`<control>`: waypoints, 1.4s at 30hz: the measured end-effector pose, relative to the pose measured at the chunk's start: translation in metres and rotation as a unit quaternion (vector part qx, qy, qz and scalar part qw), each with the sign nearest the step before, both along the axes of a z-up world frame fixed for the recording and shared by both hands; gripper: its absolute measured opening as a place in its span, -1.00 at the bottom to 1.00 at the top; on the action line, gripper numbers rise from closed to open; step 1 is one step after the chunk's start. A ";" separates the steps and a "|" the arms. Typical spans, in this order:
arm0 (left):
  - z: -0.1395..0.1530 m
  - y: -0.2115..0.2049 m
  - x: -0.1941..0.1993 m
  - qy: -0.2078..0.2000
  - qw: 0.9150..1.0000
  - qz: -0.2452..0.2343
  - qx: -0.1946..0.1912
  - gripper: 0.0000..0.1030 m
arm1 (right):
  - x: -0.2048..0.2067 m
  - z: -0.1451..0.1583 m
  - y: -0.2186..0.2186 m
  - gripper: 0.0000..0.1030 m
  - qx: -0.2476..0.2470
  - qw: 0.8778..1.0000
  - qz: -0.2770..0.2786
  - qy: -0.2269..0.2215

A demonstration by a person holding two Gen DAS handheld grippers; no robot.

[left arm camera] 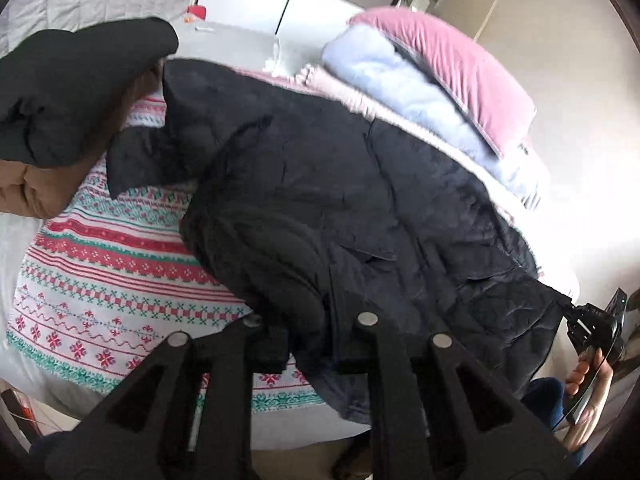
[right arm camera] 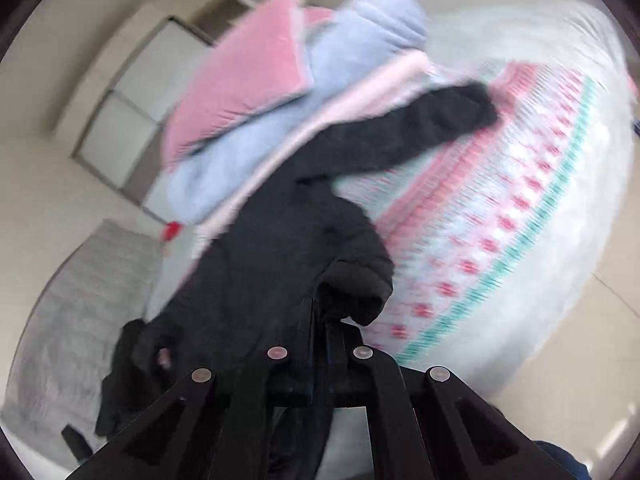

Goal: Fold large clothes

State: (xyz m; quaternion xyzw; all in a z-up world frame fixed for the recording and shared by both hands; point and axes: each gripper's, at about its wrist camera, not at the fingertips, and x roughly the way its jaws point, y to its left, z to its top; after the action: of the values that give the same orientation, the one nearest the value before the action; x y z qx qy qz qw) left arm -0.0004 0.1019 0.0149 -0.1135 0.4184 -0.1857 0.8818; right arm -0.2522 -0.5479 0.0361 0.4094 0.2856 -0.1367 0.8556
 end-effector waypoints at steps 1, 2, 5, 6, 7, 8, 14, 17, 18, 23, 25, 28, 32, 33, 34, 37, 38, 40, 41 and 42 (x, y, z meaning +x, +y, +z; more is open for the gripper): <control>-0.003 -0.002 0.000 0.008 1.000 -0.002 0.002 -0.65 | -0.003 -0.004 0.001 -0.94 -0.002 1.000 -0.004 0.002; -0.005 -0.001 0.002 0.016 1.000 -0.003 -0.001 -0.62 | -0.006 -0.003 0.001 -0.94 -0.006 1.000 -0.001 0.005; 0.000 0.007 0.000 0.031 0.999 0.001 -0.012 -0.51 | 0.001 0.003 0.007 -0.86 -0.032 0.996 0.070 0.038; 0.006 0.010 -0.001 0.032 0.999 0.000 -0.020 -0.46 | 0.003 0.006 0.010 -0.86 -0.033 0.994 0.092 0.048; 0.013 0.011 -0.005 0.027 0.999 -0.003 -0.024 -0.45 | 0.003 0.008 0.006 -0.83 -0.036 0.993 0.097 0.053; 0.022 0.012 -0.008 0.015 1.000 -0.005 -0.024 -0.41 | -0.001 0.014 -0.001 -0.73 -0.036 0.995 0.085 0.048; 0.062 0.019 -0.021 -0.030 0.999 -0.002 -0.023 0.02 | -0.003 0.025 -0.075 0.45 0.050 0.998 -0.024 0.005; 0.085 0.026 -0.019 -0.066 0.997 0.026 -0.023 0.24 | 0.022 0.005 -0.118 0.45 0.102 0.993 -0.054 0.016; 0.091 0.026 -0.017 -0.077 0.996 0.033 -0.024 0.30 | 0.030 -0.005 -0.130 0.45 0.127 0.990 -0.061 0.016; 0.068 -0.029 0.025 -0.044 0.999 -0.018 0.004 0.38 | 0.088 -0.062 -0.203 0.44 0.202 0.970 -0.121 0.062; 0.043 -0.063 0.045 -0.021 0.999 -0.046 0.005 0.38 | 0.100 -0.077 -0.227 0.41 0.196 0.964 -0.165 0.073; 0.002 -0.113 0.074 0.002 0.997 -0.070 0.031 0.38 | 0.120 -0.083 -0.244 -0.07 0.146 0.971 -0.179 0.064; -0.044 -0.157 0.103 0.042 0.992 -0.092 0.074 0.38 | 0.138 -0.072 -0.255 -0.93 0.091 0.979 -0.171 0.067; -0.055 -0.165 0.107 0.052 0.991 -0.096 0.081 0.38 | 0.137 -0.054 -0.261 -0.93 0.035 0.979 -0.188 0.065; -0.059 -0.169 0.109 0.053 0.990 -0.100 0.088 0.38 | 0.135 -0.044 -0.263 -0.95 0.003 0.978 -0.195 0.067; -0.062 -0.181 0.104 0.034 0.985 -0.126 0.115 0.38 | 0.129 0.012 -0.277 -0.96 -0.121 0.965 -0.226 0.053; -0.062 -0.183 0.103 0.029 0.984 -0.134 0.115 0.38 | 0.127 0.021 -0.280 -0.96 -0.143 0.960 -0.235 0.050; -0.064 -0.185 0.103 0.033 0.984 -0.139 0.107 0.38 | 0.119 0.045 -0.288 -0.96 -0.198 0.943 -0.263 0.043; -0.064 -0.186 0.104 0.038 0.984 -0.141 0.100 0.38 | 0.117 0.053 -0.292 -0.96 -0.214 0.937 -0.274 0.042; -0.065 -0.187 0.106 0.043 0.984 -0.144 0.091 0.38 | 0.113 0.055 -0.303 -0.96 -0.219 0.933 -0.285 0.037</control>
State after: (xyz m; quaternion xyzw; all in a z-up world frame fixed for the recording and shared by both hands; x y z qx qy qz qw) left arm 0.1055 -0.0855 -0.0505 0.0210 0.4832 -0.2665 0.8337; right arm -0.1397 -0.8511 0.0916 0.2710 0.1514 -0.4489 0.8379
